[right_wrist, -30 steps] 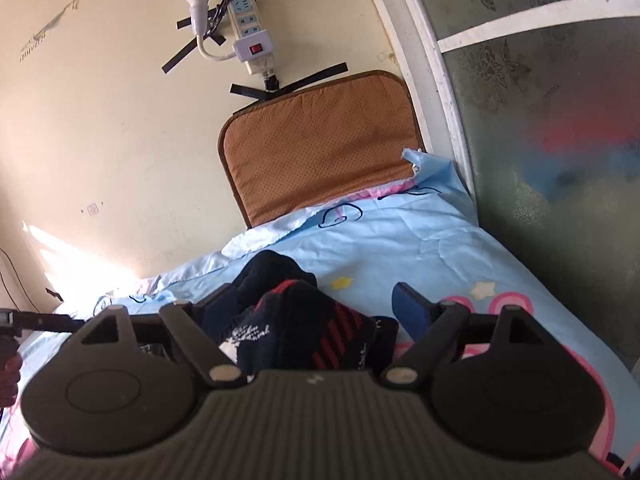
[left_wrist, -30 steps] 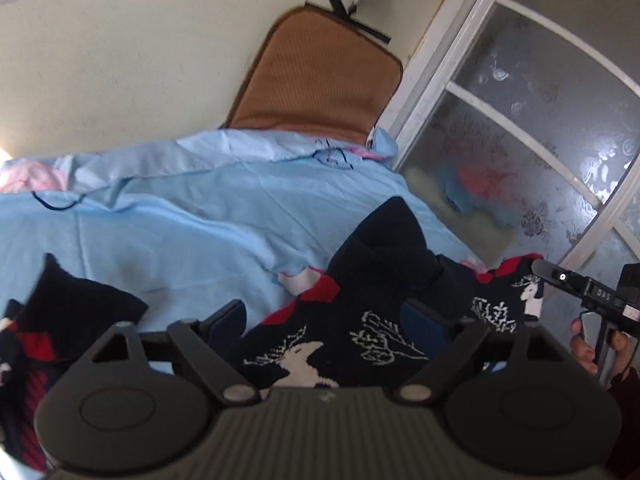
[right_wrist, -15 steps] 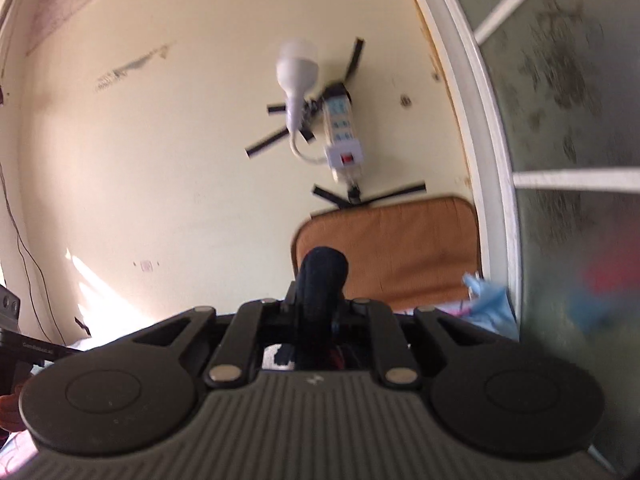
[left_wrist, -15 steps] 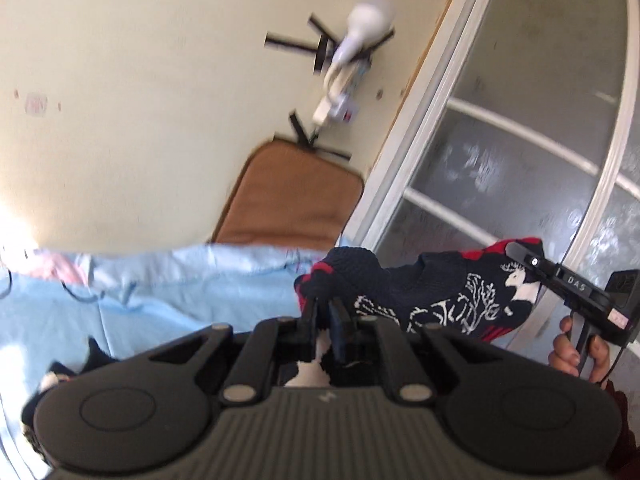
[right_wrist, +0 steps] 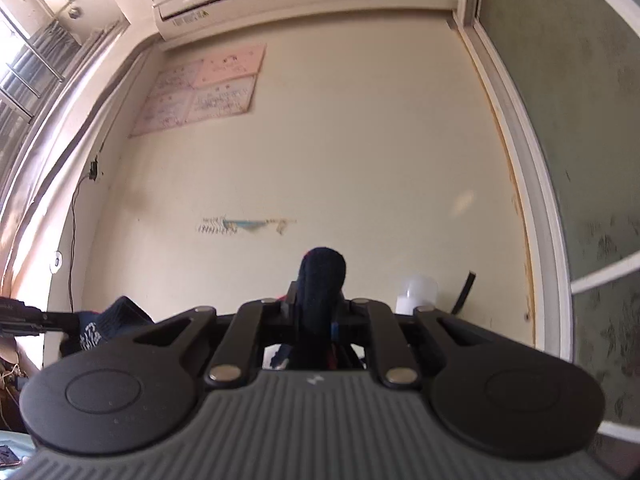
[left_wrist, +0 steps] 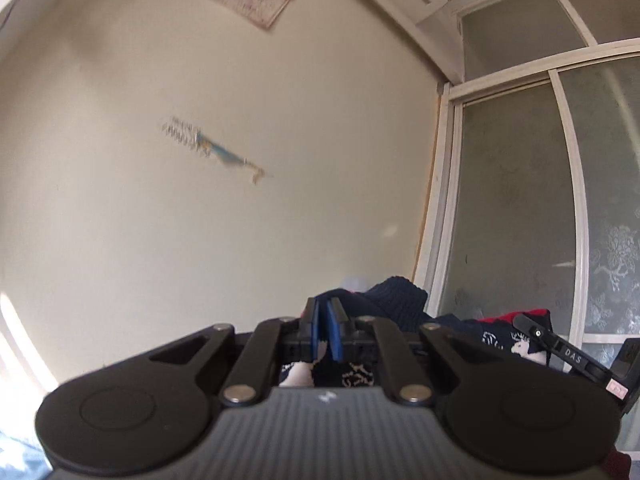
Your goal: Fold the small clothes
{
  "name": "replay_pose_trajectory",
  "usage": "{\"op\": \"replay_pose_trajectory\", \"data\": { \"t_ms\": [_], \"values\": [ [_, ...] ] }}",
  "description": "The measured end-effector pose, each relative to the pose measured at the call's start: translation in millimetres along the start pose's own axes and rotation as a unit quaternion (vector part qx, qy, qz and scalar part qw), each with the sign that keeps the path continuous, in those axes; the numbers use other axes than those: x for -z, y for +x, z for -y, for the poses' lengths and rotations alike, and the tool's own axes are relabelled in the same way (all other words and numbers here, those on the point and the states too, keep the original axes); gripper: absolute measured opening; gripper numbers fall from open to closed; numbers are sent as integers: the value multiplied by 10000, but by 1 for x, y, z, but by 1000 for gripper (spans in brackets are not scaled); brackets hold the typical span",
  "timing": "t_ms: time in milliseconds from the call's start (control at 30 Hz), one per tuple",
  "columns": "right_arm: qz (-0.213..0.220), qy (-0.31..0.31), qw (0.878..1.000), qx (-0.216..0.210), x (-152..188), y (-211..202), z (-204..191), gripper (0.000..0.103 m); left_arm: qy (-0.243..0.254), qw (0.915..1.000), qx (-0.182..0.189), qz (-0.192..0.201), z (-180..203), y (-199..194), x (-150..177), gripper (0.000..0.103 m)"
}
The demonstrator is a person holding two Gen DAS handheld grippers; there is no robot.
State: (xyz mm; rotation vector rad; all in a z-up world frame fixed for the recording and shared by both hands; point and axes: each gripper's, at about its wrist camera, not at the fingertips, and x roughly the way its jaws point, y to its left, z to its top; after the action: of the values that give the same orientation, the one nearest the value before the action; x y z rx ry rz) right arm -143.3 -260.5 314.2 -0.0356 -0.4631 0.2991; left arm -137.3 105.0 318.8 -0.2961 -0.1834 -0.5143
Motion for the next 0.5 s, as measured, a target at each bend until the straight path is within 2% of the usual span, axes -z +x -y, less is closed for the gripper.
{"op": "replay_pose_trajectory", "data": {
  "t_ms": [100,167,233,367,433,500],
  "values": [
    [110,-44,9999,-21,-9,13,-7,15,505,9981,-276,237,19,-5,-17,6],
    [22,26,10000,-67,-3,25,-9,15,686,9963,-470,207,23,-2,-15,6],
    [-150,109,9997,-140,7,35,-7,15,722,9952,-660,9,19,1,-7,6],
    [-729,300,9966,-242,42,59,-3,15,433,9909,-1099,-648,-20,26,31,6],
    [-1065,311,9937,-176,65,83,-2,15,196,9847,-1368,-1063,-50,51,59,6],
    [-1376,332,9899,-75,89,110,-1,15,121,9774,-1676,-1280,-76,76,88,6]
  ]
}}
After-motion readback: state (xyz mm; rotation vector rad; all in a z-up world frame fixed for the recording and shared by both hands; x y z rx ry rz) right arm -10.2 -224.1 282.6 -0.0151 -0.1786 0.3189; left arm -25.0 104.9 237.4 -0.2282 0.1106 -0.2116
